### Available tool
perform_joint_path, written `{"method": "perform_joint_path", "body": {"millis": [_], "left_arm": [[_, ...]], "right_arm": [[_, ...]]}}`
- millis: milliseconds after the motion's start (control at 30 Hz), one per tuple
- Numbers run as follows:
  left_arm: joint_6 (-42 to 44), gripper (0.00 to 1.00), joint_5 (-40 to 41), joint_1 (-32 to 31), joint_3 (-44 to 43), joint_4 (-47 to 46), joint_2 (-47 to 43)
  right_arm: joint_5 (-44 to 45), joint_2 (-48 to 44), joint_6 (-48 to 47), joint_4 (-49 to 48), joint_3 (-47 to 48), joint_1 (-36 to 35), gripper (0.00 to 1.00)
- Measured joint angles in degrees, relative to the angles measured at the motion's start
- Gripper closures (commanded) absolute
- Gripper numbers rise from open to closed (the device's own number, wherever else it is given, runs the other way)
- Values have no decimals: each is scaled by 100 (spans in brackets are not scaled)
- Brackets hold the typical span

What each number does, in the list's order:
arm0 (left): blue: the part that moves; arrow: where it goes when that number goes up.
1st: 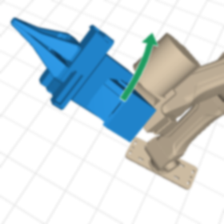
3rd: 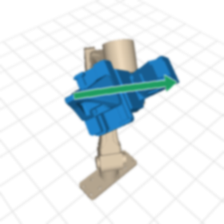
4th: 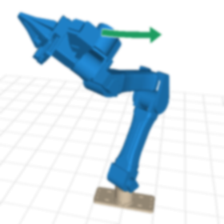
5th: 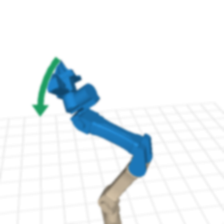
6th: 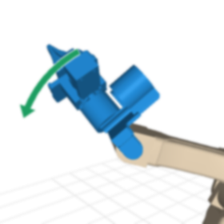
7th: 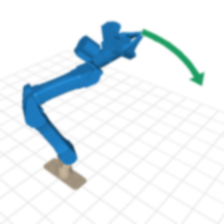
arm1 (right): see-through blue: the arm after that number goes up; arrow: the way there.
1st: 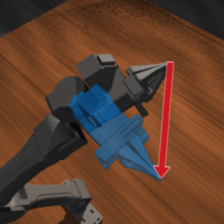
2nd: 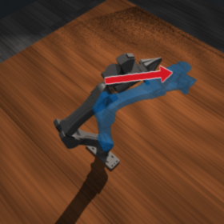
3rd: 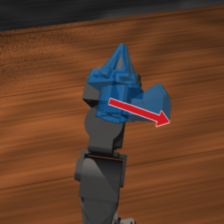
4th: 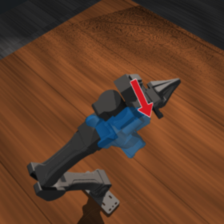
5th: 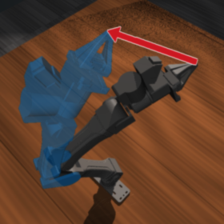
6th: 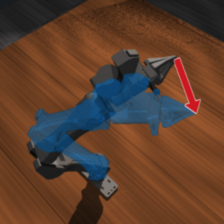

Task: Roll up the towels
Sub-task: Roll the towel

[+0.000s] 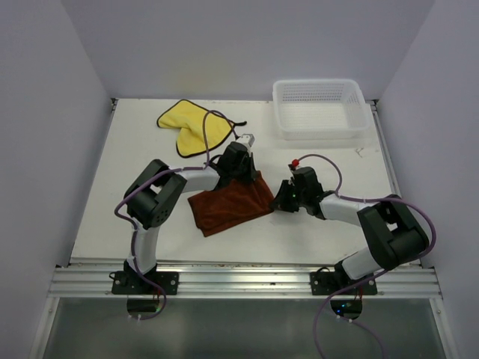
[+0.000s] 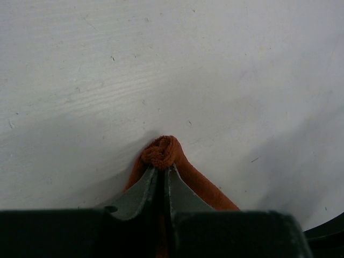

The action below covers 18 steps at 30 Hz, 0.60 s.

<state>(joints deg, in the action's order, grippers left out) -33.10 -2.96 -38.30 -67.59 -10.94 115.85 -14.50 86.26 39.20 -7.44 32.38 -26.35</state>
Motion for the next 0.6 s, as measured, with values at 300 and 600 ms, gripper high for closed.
{"method": "perform_joint_path", "body": {"millis": [300,600], "left_arm": [[-9,89,7,2,-238,404,-24],[-28,81,-98,7,-785,815,-24]], "right_arm": [[247,-286,-382,22,-127,0,100],[1123,-667,-772,92,-186,-542,100]]}}
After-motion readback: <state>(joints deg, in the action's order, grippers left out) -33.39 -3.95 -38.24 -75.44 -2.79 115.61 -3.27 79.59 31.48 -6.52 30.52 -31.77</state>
